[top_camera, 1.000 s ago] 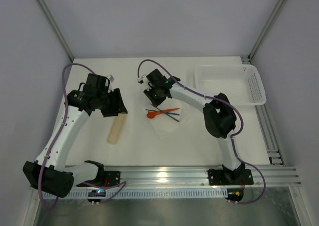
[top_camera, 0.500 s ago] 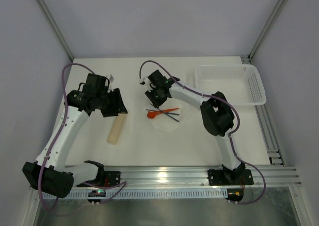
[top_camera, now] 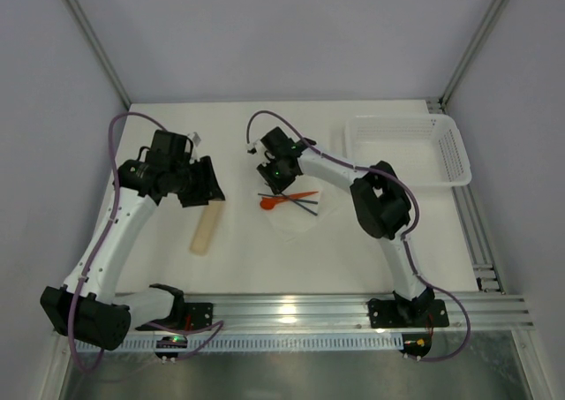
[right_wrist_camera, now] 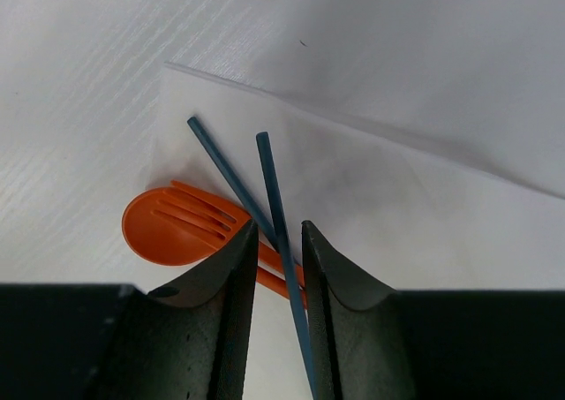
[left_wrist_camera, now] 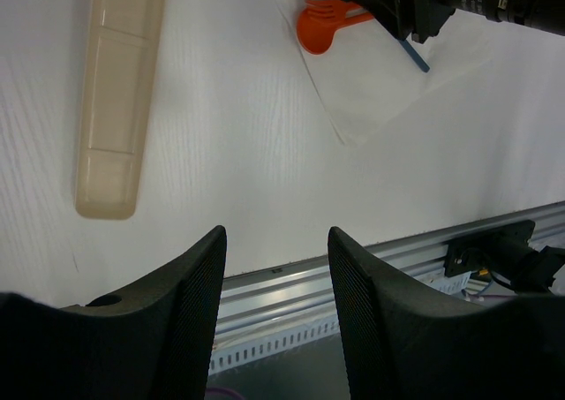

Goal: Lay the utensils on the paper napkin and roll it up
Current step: Adjust the utensils on the napkin.

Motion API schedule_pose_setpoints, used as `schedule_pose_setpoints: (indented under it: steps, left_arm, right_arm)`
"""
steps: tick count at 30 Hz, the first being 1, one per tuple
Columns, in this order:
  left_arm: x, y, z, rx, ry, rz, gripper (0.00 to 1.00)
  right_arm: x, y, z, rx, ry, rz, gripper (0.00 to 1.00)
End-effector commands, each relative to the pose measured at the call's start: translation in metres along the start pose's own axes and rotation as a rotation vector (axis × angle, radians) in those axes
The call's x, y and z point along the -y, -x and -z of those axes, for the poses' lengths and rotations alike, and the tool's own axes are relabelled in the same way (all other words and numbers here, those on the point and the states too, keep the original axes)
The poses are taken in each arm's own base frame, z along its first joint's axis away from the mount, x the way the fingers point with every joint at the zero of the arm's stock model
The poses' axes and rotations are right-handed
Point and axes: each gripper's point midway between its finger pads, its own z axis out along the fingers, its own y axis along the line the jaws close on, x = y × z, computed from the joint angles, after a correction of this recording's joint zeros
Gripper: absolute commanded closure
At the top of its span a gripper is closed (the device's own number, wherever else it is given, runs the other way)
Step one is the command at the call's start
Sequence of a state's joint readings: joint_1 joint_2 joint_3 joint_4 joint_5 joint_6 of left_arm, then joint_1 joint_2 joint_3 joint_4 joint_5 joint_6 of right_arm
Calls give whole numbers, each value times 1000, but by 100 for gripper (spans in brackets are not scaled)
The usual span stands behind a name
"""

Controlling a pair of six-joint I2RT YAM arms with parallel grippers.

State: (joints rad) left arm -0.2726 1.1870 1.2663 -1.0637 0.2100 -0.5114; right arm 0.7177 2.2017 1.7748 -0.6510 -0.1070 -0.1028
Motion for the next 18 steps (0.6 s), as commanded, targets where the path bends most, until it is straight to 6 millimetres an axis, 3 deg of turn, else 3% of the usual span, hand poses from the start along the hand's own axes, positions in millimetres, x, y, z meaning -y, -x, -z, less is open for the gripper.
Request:
schedule_pose_setpoints:
  steps: [1, 9, 18]
  left_arm:
    - [4, 3, 6, 23, -30, -22, 48]
    - [5, 5, 8, 30, -34, -24, 48]
    - [4, 6, 8, 33, -32, -31, 48]
  right_arm:
    - [-3, 13, 1, 38, 11, -1, 69]
    - [-1, 9, -4, 24, 0, -10, 76]
    - [5, 27, 21, 75, -51, -9, 89]
